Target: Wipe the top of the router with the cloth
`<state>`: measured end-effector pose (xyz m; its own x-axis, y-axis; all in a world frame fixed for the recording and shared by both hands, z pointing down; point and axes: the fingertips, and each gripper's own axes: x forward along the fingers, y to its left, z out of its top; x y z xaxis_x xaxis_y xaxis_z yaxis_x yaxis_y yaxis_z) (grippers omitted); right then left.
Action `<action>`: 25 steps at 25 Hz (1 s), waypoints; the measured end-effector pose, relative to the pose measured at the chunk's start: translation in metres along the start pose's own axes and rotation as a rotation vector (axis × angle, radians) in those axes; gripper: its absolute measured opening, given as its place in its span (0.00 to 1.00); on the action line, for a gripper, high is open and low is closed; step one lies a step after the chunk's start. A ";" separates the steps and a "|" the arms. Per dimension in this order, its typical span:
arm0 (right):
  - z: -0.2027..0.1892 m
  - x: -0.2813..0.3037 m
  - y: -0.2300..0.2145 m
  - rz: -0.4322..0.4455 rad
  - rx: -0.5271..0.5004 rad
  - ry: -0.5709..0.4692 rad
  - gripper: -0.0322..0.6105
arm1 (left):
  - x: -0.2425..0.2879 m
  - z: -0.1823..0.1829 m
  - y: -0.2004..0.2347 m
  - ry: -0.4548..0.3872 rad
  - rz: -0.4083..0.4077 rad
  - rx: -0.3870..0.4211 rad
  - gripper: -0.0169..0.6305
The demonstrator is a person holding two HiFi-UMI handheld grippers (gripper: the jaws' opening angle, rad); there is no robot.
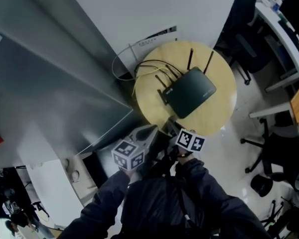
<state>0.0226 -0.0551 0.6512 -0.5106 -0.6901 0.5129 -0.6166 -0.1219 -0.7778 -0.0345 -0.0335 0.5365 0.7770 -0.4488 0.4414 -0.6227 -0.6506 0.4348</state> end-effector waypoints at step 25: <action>0.009 0.033 -0.065 -0.070 0.412 -0.058 0.16 | 0.000 0.004 0.014 0.009 0.001 -0.055 0.01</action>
<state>0.0516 -0.0762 0.7153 -0.4340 -0.7077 0.5575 -0.3517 -0.4366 -0.8281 -0.0426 -0.0452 0.5394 0.7760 -0.4433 0.4487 -0.6274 -0.6155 0.4770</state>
